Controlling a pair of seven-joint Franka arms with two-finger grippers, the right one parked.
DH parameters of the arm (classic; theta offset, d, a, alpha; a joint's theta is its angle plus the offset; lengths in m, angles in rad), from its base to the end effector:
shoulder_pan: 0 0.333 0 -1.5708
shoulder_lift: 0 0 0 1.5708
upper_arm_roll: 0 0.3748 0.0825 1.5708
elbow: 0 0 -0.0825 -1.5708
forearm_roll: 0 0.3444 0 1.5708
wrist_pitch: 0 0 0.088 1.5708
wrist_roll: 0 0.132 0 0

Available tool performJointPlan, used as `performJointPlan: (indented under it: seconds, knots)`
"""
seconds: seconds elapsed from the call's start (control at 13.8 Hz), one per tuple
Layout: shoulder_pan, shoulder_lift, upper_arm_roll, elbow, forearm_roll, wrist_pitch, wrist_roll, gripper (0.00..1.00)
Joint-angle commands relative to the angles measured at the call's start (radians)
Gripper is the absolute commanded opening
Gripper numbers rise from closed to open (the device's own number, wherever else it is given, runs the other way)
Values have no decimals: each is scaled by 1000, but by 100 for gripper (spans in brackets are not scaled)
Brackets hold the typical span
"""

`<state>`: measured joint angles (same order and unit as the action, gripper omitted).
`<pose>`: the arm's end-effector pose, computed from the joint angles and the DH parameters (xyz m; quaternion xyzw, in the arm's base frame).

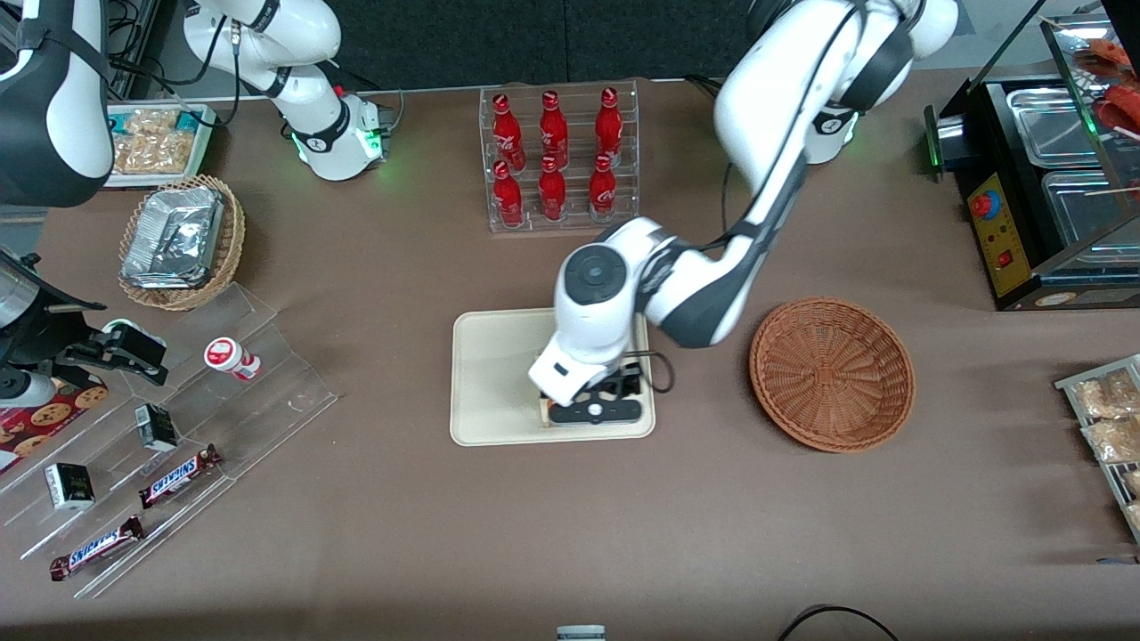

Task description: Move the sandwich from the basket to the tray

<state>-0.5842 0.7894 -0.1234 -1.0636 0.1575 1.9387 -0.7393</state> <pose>0.6210 -0.4674 0.4003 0.9984 0.0109 0.0548 0.0060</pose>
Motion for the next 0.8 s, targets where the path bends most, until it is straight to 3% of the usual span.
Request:
performJointPlan:
  seconds: [0.0, 0.44, 0.73]
  knots:
    - [78, -152, -9, -128, -42, -75, 90, 100]
    - [283, -560, -9, -686, -114, 126, 317, 100]
    - [443, -720, -6, -795, -179, 45, 587, 100]
